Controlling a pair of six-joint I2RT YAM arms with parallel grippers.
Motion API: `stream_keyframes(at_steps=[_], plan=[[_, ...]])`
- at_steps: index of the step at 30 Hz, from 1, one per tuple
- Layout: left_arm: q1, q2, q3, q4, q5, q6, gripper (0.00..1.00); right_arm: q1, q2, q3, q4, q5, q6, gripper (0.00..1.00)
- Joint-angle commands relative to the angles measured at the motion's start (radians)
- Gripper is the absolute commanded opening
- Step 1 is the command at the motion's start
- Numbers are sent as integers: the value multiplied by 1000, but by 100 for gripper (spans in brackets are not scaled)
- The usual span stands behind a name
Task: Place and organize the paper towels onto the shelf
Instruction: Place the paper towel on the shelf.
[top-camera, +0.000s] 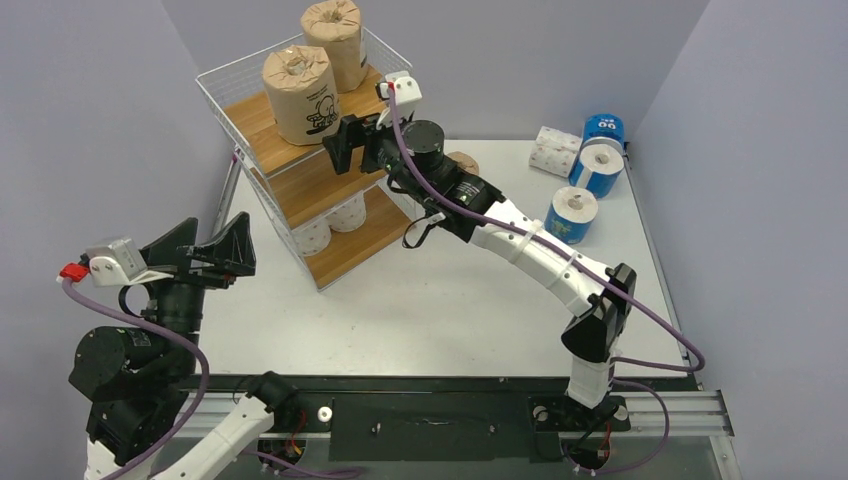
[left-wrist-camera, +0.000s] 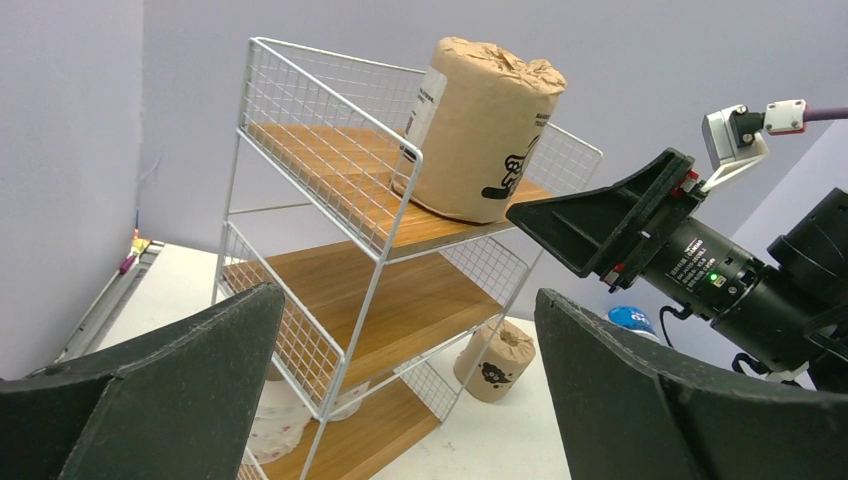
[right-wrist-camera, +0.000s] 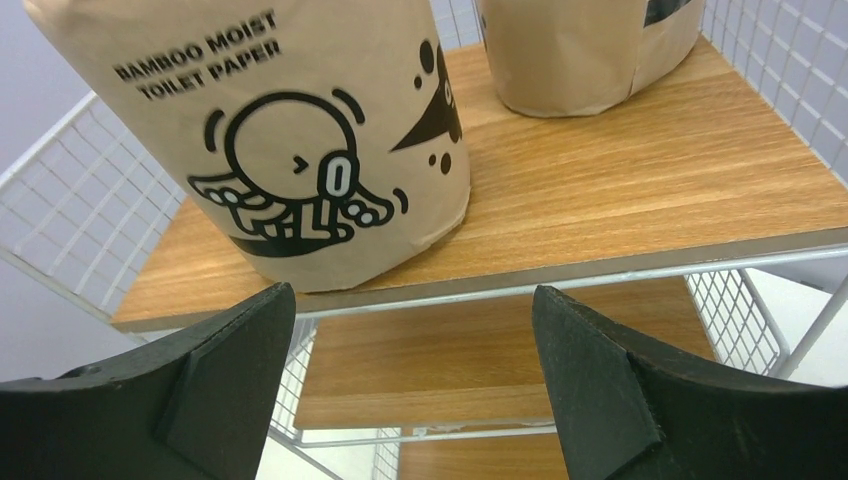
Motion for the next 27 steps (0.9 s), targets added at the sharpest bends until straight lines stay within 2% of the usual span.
stream_keyframes(at_steps=[1,10,17,27], plan=[[5,-31,-24,26,-31,42,96,3,5,60,42,2,-48,83],[4,-103,-91,-4,-57,24,96,2,53,108,64,36,-91,81],[5,-139,-120,-35,-85,29,96,13,-37,-8,138,32,-130,81],[4,-138,-140,-37,-71,20,96,16,41,127,71,31,-174,80]])
